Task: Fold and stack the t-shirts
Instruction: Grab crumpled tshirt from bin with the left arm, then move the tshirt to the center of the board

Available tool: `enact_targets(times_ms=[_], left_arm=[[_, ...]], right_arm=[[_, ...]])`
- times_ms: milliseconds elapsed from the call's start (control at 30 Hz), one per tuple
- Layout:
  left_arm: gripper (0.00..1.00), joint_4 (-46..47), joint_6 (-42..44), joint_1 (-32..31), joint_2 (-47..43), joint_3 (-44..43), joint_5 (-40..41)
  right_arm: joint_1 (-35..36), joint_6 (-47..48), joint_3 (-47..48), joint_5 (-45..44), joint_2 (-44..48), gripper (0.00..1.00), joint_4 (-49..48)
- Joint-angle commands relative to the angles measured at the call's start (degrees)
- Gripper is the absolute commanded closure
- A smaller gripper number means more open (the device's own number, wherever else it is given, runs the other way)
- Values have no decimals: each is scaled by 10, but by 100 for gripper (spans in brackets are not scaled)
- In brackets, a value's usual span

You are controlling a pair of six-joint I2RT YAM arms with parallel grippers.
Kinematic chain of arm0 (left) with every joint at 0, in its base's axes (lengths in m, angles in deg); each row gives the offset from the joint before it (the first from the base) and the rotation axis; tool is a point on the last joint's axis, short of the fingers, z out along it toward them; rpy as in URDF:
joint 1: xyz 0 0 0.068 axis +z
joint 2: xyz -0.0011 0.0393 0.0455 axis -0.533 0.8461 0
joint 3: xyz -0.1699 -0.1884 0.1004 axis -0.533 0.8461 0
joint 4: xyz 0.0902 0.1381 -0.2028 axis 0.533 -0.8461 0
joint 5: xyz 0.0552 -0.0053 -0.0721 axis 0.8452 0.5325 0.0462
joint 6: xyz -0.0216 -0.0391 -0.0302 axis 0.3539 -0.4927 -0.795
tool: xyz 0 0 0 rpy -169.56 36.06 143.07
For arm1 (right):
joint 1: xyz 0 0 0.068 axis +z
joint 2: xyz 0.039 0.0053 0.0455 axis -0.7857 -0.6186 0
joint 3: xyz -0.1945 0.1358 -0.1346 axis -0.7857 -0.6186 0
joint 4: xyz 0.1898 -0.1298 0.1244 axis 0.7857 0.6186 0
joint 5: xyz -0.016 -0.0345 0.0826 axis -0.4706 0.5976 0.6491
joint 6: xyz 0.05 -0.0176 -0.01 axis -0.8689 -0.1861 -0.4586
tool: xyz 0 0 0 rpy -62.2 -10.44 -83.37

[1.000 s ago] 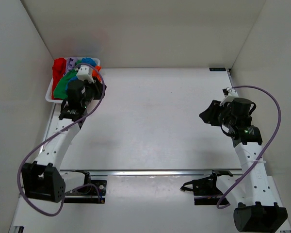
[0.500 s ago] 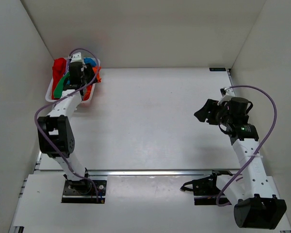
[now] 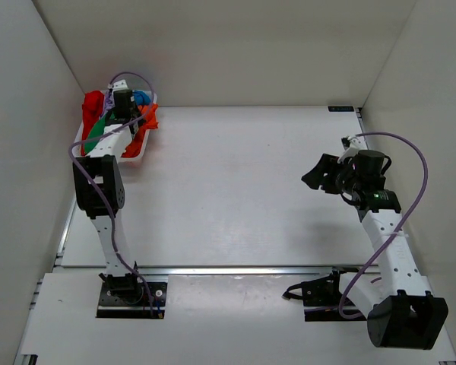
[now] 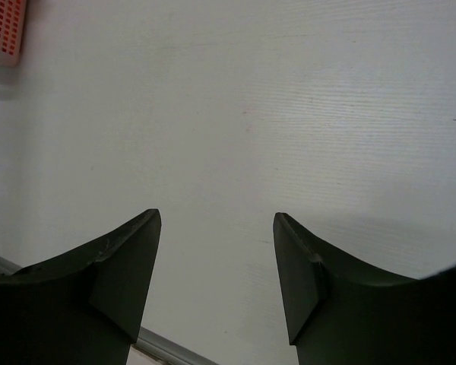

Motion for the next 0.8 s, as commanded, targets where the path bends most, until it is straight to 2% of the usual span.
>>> enact_targets(times_ms=[0, 67, 200, 300, 400, 467, 500, 600, 700, 767], left_arm=[[100, -23, 1, 10, -35, -19, 31], [100, 13, -11, 2, -80, 24, 46], [100, 30, -17, -13, -209, 73, 57], [100, 32, 9, -63, -304, 83, 56], [100, 30, 30, -140, -386, 74, 60], [100, 20, 28, -202, -412, 62, 38], [100, 0, 12, -213, -421, 40, 26], [100, -16, -54, -243, -421, 4, -111], [100, -22, -78, -293, -405, -13, -157], [100, -36, -80, -301, -389, -19, -157]], right_arm=[[10, -10, -7, -3, 3, 42, -36], [12, -18, -14, -3, 7, 42, -43], [22, -37, -24, -8, 16, 42, -52], [22, -52, -37, -4, 32, 43, -65], [22, -57, -48, -3, 59, 43, -75], [21, -53, -66, -8, 83, 44, -73], [22, -48, -63, -10, 86, 44, -76], [13, -39, -71, -2, 104, 44, -73], [3, -32, -78, -1, 124, 44, -73], [1, -27, -81, -4, 128, 44, -65]])
